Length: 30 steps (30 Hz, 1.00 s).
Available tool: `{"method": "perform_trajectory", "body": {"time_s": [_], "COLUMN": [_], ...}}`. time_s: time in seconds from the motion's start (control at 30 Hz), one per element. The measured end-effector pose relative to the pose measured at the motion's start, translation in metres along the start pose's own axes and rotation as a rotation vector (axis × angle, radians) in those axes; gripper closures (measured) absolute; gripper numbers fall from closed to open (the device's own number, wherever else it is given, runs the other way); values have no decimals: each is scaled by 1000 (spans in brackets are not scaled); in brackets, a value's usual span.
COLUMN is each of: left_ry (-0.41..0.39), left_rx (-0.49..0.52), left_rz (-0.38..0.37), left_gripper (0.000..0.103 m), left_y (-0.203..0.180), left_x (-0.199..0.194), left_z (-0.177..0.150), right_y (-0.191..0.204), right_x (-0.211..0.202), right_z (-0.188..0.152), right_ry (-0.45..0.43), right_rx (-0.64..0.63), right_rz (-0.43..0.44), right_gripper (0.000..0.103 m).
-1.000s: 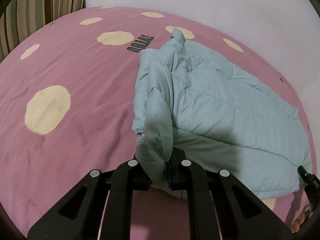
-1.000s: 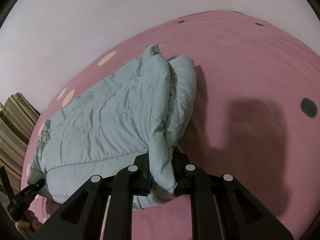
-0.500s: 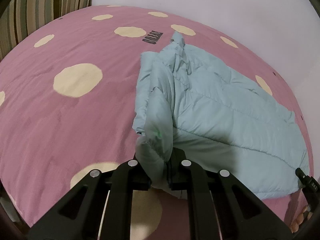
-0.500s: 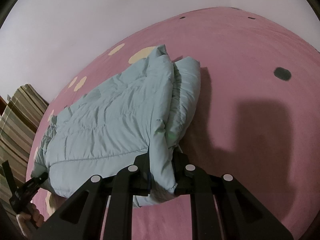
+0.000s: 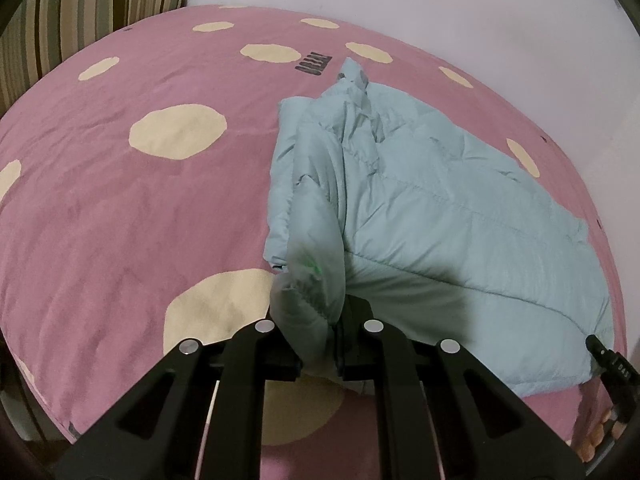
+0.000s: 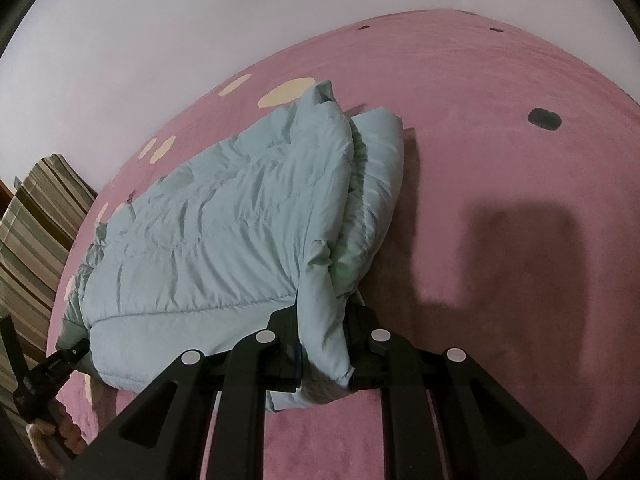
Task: Fold large clothes
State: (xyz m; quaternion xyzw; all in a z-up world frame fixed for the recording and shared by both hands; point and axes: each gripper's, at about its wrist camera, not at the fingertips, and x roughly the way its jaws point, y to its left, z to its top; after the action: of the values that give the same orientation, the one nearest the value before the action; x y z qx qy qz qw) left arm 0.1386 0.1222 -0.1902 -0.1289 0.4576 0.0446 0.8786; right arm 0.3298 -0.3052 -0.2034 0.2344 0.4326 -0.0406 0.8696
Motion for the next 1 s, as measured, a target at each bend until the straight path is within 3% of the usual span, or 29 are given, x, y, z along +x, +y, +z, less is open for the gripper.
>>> {"method": "perform_trajectory", "body": {"time_s": [0.23, 0.3, 0.47, 0.63, 0.8, 1.0], "left_ry": [2, 3, 12, -4, -44, -37], "left_rx": [13, 6, -15, 20, 42, 45], "left_rz": [5, 7, 10, 37, 63, 61], "left_gripper": [83, 76, 45, 31, 21, 18], "left_y": [1, 3, 16, 29, 40, 42], "left_x": [2, 0, -11, -35, -62, -69], "left_z": [-2, -2, -5, -4, 11, 41], "right_y": [5, 7, 0, 4, 20, 66], "right_x": [34, 40, 50, 42, 34, 40], "right_z": [34, 43, 65, 89, 98, 92], "right_ry": [2, 1, -11, -71, -116, -120], "right_rx": [-11, -14, -6, -30, -82, -194], "right_rz": [-10, -22, -43, -124, -181, -117], "right_gripper": [81, 75, 63, 57, 57, 57]}}
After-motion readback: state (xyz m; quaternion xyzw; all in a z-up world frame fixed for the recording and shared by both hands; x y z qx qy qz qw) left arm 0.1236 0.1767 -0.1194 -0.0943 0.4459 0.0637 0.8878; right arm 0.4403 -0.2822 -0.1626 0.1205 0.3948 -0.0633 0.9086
